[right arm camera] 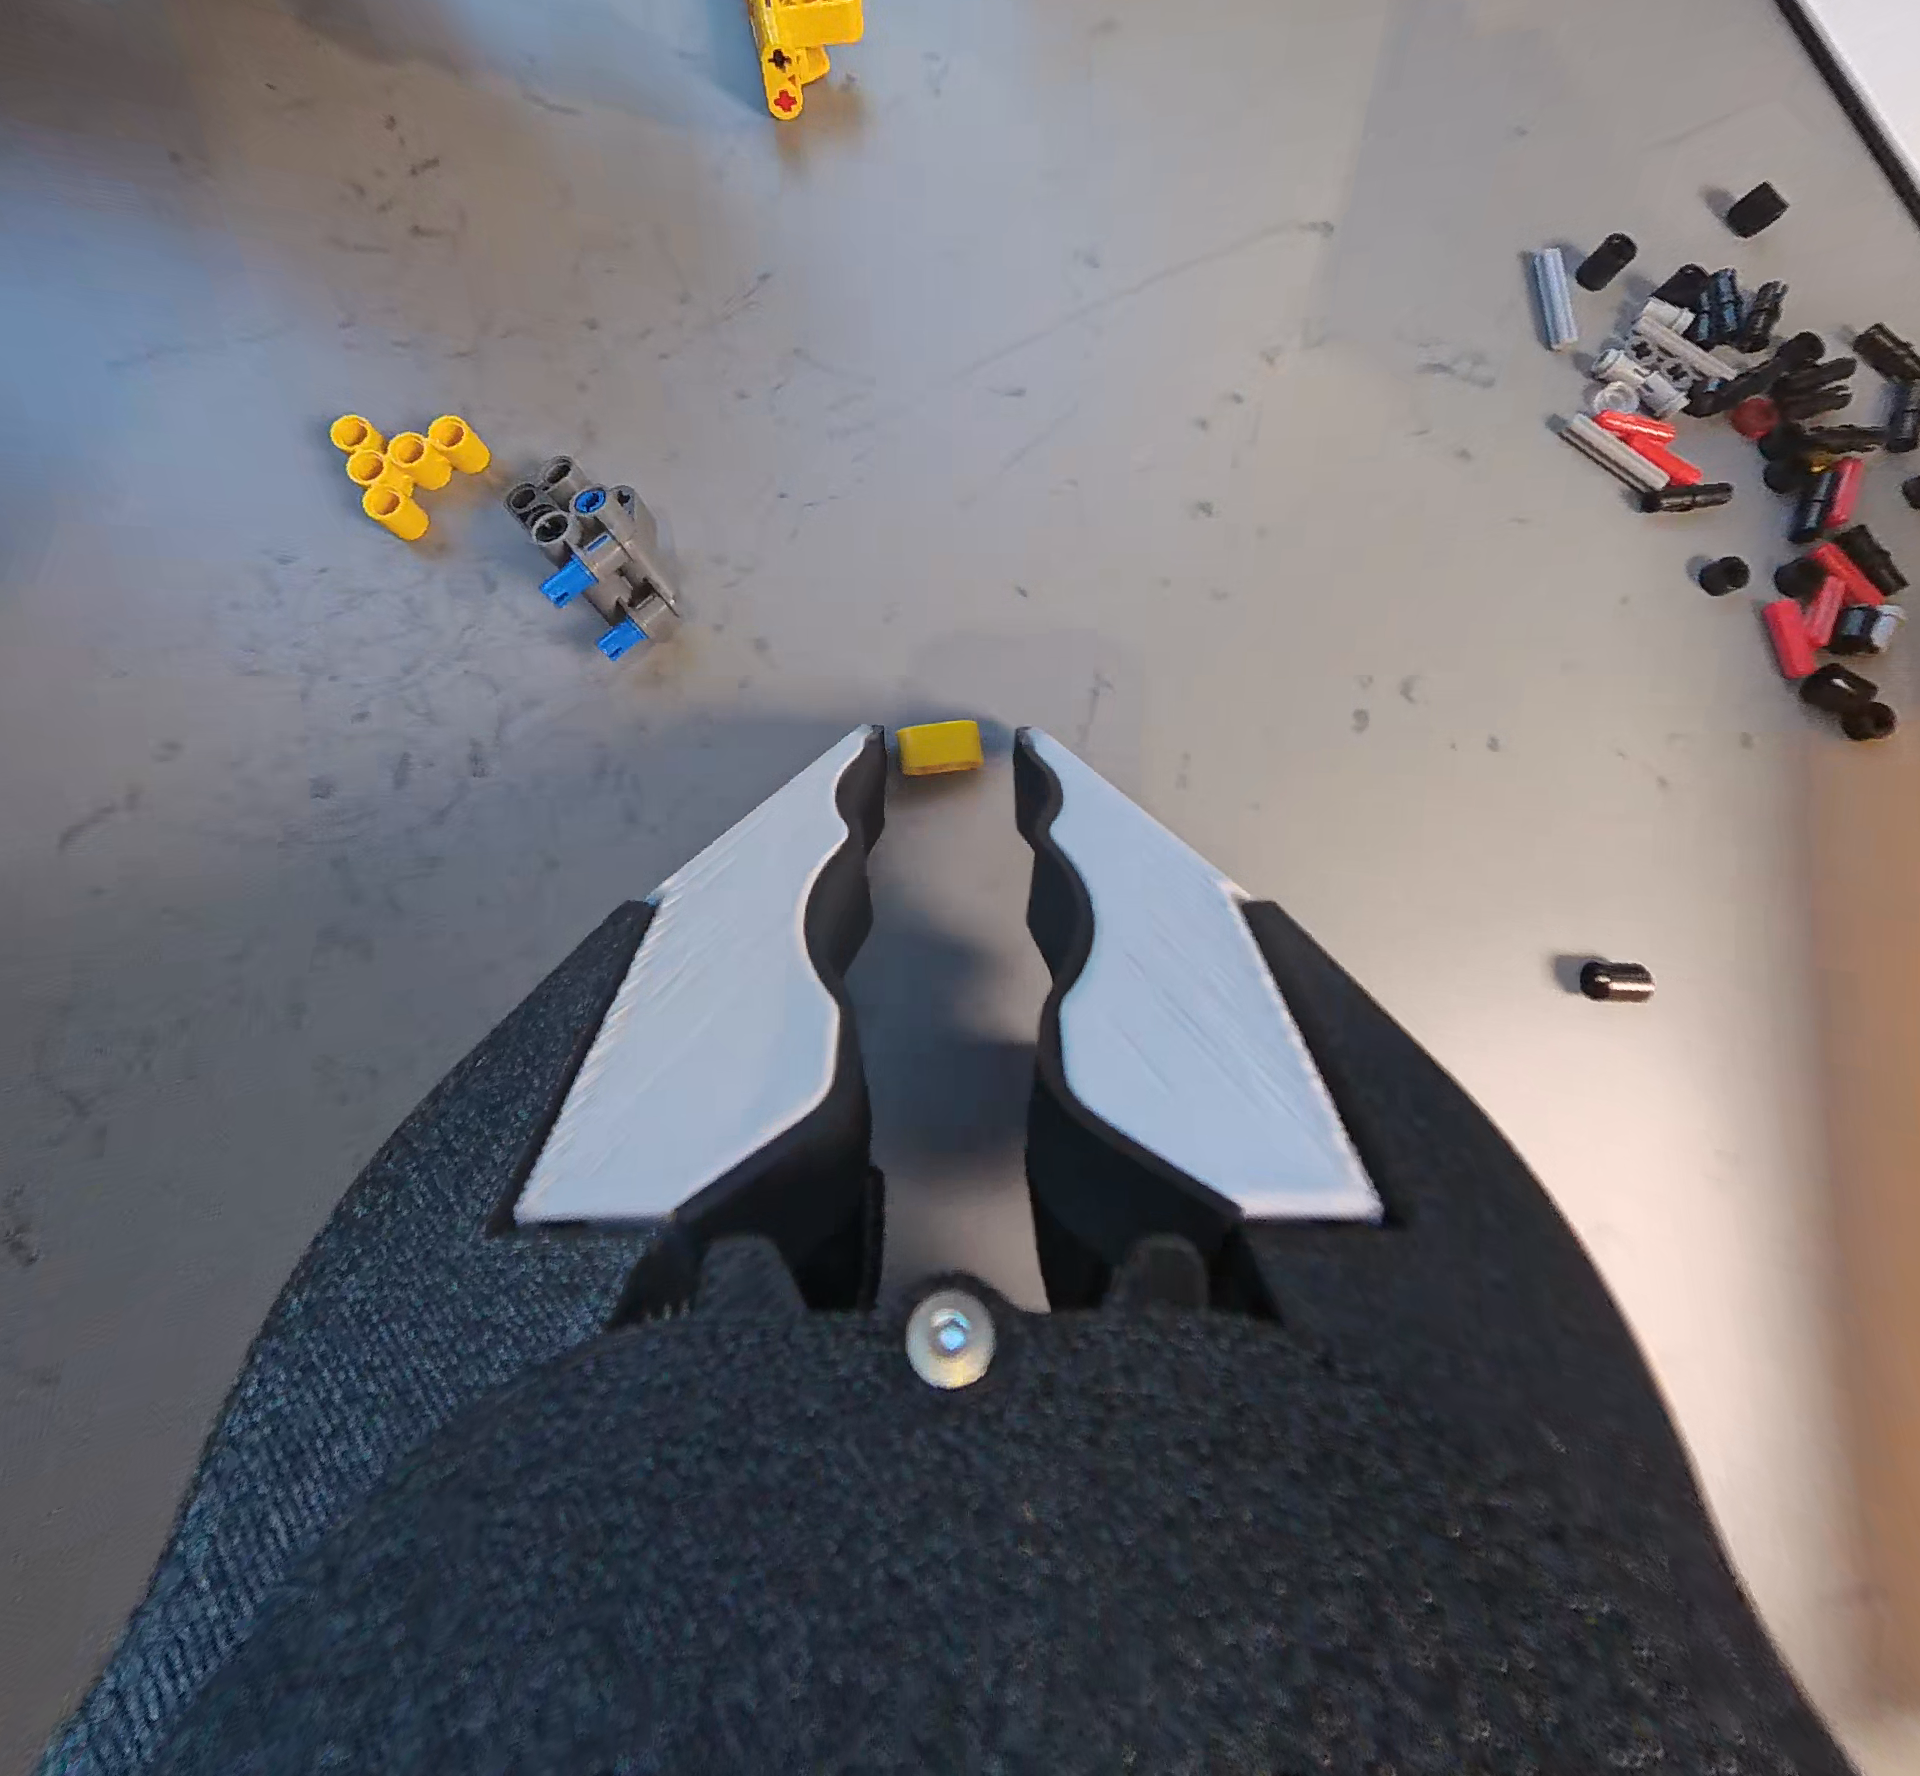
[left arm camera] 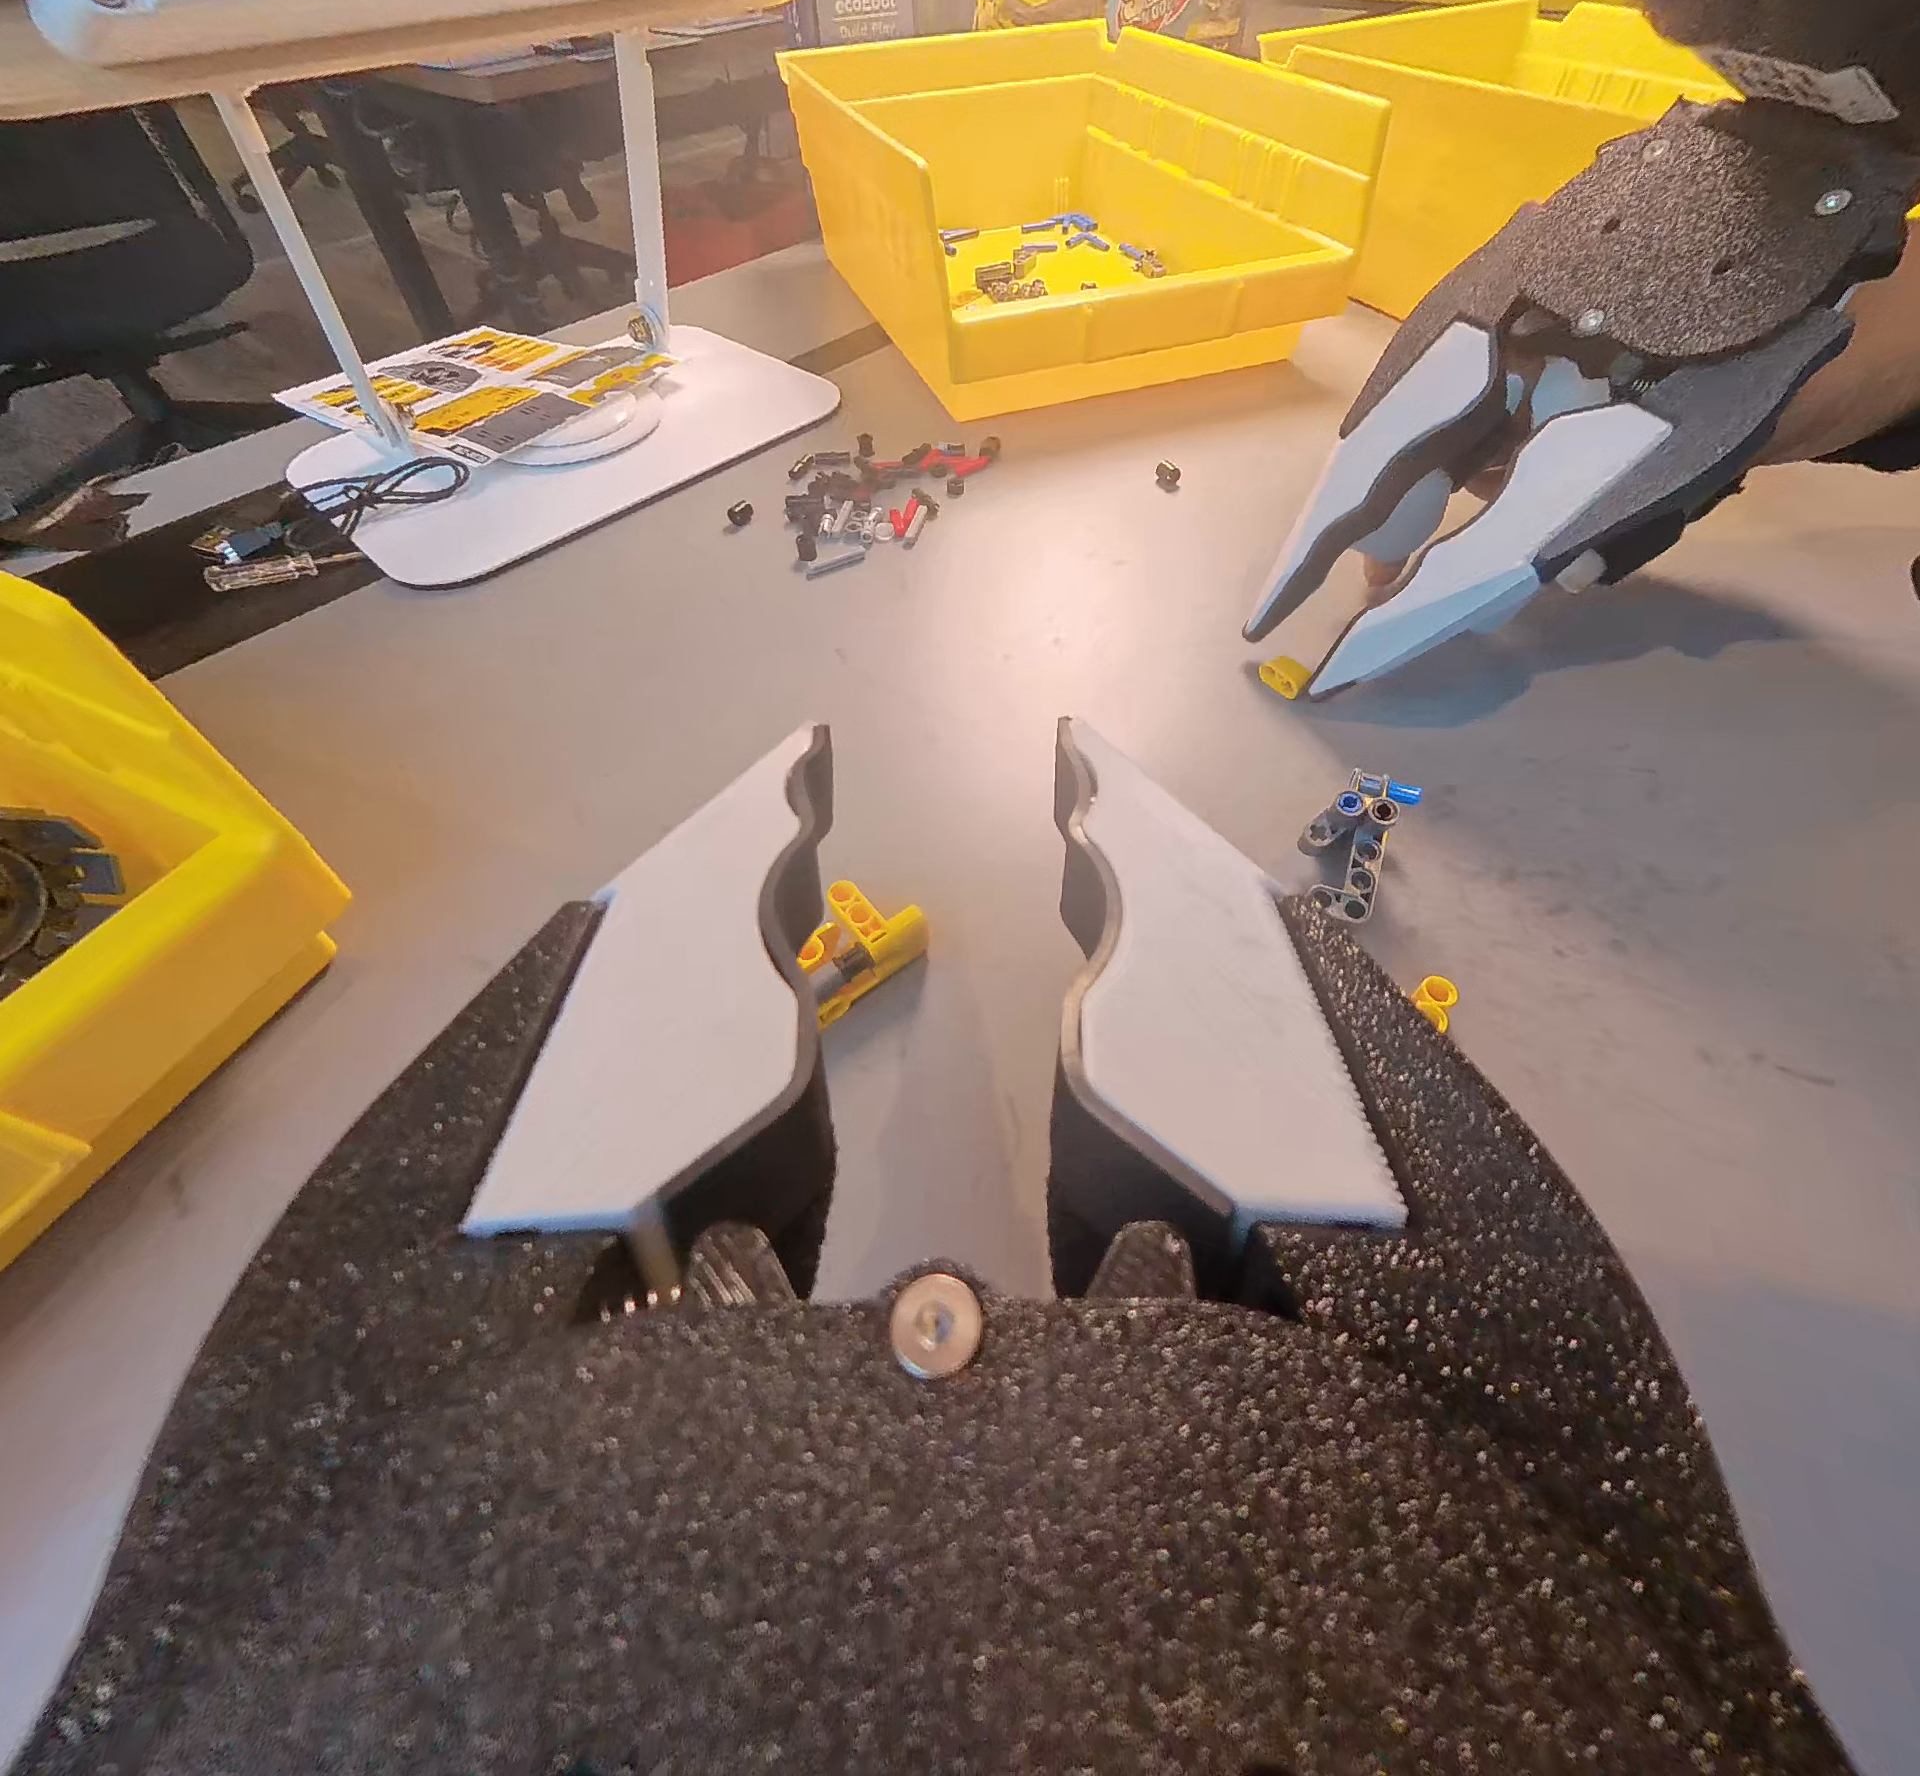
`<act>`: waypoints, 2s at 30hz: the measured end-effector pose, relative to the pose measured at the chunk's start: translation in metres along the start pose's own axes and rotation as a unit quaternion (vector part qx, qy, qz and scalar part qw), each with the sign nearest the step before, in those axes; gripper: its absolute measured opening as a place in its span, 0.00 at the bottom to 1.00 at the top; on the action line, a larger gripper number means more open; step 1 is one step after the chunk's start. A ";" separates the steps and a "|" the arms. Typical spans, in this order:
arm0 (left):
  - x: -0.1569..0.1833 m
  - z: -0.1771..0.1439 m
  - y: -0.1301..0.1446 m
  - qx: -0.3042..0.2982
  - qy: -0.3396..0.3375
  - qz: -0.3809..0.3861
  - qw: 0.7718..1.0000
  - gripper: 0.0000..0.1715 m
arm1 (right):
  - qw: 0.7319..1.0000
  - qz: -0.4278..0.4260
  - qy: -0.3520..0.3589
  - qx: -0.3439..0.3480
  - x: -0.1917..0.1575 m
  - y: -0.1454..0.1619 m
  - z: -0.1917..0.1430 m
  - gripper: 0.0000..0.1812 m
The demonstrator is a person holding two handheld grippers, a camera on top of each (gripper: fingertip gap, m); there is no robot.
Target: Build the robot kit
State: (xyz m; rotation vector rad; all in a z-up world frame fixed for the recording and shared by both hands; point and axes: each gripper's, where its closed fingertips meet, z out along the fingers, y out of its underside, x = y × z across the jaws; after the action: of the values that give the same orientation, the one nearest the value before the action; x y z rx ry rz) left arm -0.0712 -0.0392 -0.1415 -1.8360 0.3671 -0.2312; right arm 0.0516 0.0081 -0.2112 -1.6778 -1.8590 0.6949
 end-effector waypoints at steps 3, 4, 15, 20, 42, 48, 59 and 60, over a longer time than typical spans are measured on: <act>0.000 0.000 0.000 0.000 -0.001 0.002 1.000 0.24 | 0.999 0.009 0.017 0.038 0.009 -0.009 -0.013 0.15; 0.000 0.000 0.000 0.000 -0.001 0.002 1.000 0.24 | 0.998 0.013 0.033 0.057 0.018 -0.015 -0.022 0.15; 0.000 0.001 0.000 -0.001 -0.002 0.002 1.000 0.24 | 0.914 0.076 0.329 0.223 0.139 -0.030 -0.219 0.15; 0.002 0.001 0.001 -0.002 0.000 0.004 1.000 0.24 | 0.885 0.162 0.416 0.129 0.206 0.048 -0.284 0.14; 0.006 0.008 0.008 -0.029 -0.019 0.056 0.998 0.24 | 0.902 0.347 0.238 -0.099 0.284 0.228 -0.209 0.09; 0.008 0.010 0.010 -0.038 -0.022 0.071 0.997 0.24 | 0.901 0.356 0.230 -0.088 0.283 0.227 -0.202 0.10; 0.009 0.009 0.012 -0.041 -0.023 0.086 0.995 0.23 | 0.944 0.292 0.149 -0.036 0.255 0.196 -0.196 0.04; 0.008 0.009 0.012 -0.042 -0.023 0.086 0.995 0.23 | 0.950 0.277 0.141 -0.026 0.250 0.190 -0.199 0.04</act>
State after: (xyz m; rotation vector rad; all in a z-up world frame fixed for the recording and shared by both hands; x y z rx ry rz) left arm -0.0620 -0.0371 -0.1557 -1.8758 0.5064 -0.0541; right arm 0.3042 0.2792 -0.1858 -2.2303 -1.2193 0.5758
